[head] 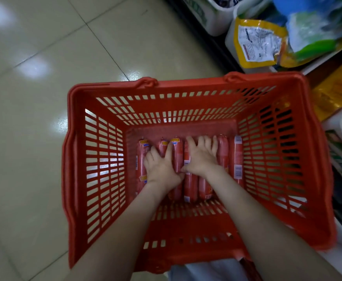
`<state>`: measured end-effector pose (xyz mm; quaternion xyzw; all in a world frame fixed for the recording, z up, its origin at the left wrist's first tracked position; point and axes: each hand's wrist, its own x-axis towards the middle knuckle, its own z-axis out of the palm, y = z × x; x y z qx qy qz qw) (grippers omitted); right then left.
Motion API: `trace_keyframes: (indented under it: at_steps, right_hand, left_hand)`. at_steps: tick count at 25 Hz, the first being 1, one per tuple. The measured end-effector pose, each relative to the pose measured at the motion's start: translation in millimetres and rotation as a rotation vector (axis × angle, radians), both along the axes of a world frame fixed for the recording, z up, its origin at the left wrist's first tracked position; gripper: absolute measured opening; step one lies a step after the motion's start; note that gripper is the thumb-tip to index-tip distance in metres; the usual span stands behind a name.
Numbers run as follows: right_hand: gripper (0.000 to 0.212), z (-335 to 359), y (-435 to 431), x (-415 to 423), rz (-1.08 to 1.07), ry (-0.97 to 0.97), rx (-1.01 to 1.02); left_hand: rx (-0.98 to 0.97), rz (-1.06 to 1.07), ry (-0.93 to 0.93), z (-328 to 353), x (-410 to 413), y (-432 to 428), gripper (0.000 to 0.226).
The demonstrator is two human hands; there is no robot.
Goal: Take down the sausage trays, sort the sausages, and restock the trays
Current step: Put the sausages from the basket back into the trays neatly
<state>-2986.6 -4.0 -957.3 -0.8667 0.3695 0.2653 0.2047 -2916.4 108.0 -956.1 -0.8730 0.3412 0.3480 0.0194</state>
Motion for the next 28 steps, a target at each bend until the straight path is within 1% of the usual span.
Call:
trace_keyframes:
  at_steps: [2, 4, 6, 8, 10, 11, 13, 14, 16, 17, 18, 20, 21, 22, 24, 25, 27, 28]
  right_hand:
    - [0.099, 0.7, 2.2, -2.6, -0.050, -0.078, -0.003]
    - [0.088, 3.5, 8.4, -7.0, -0.091, -0.171, 0.022]
    - [0.080, 11.6, 12.0, -10.8, -0.165, -0.250, 0.155]
    - [0.078, 17.5, 14.9, -15.3, -0.204, -0.266, 0.271]
    - [0.089, 17.9, 16.1, -17.7, -0.242, -0.221, 0.338]
    - [0.100, 17.3, 16.7, -17.7, -0.281, -0.210, 0.376]
    - [0.116, 15.4, 17.9, -16.3, -0.377, -0.234, 0.434]
    - [0.118, 15.9, 18.4, -15.6, -0.436, -0.253, 0.459]
    - [0.110, 21.4, 18.4, -16.2, -0.615, -0.298, 0.500]
    - [0.101, 29.2, 16.8, -17.3, -0.707, -0.339, 0.508]
    - [0.086, 39.5, 13.1, -19.5, -0.778, -0.396, 0.494]
    - [0.053, 67.8, 3.5, -30.9, -0.879, -0.546, 0.455]
    - [0.043, 90.0, -3.5, -40.1, -0.911, -0.644, 0.449]
    - [0.040, 113.9, -10.8, -49.4, -0.934, -0.739, 0.468]
    - [0.040, 170.8, -19.8, -72.3, -0.973, -0.942, 0.557]
    - [0.042, 199.8, -21.5, -87.3, -0.984, -1.018, 0.590]
    - [0.043, 264.1, -20.0, -126.0, -1.021, -1.145, 0.606]
    - [0.046, 292.2, -17.0, -147.7, -1.055, -1.197, 0.616]
  left_hand:
    - [-0.030, 0.022, 0.040, 1.9, 8.4, -1.3, 0.095]
    - [0.021, -0.008, 0.058, 0.0, 13.9, -2.9, 0.094]
    - [0.141, -0.146, 0.021, -2.9, 16.0, -6.9, 0.097]
    - [0.233, -0.276, 0.014, -2.8, 17.6, -11.3, 0.098]
    - [0.267, -0.297, 0.042, -2.2, 18.0, -11.8, 0.099]
    - [0.259, -0.256, 0.071, -1.9, 17.4, -10.4, 0.099]
    - [0.210, -0.093, 0.175, -2.6, 12.9, -3.7, 0.097]
    - [0.165, -0.031, 0.222, -1.8, 10.9, -0.4, 0.096]
    - [0.060, 0.054, 0.262, 2.8, 8.7, 3.7, 0.094]
    - [0.024, 0.083, 0.261, 9.1, 8.3, 4.0, 0.093]
    - [-0.015, 0.116, 0.259, 19.0, 7.2, 3.1, 0.091]
    - [-0.120, 0.183, 0.274, 48.0, 0.8, -0.4, 0.088]
    - [-0.189, 0.204, 0.282, 72.2, -2.9, -6.8, 0.087]
    - [-0.274, 0.231, 0.291, 99.8, -5.9, -14.0, 0.087]
    - [-0.472, 0.251, 0.332, 157.2, -13.4, -26.8, 0.088]
    - [-0.572, 0.224, 0.373, 186.9, -21.1, -32.4, 0.089]
    - [-0.773, 0.115, 0.521, 251.4, -48.1, -42.6, 0.092]
    - [-0.829, 0.063, 0.595, 279.2, -64.0, -46.8, 0.091]
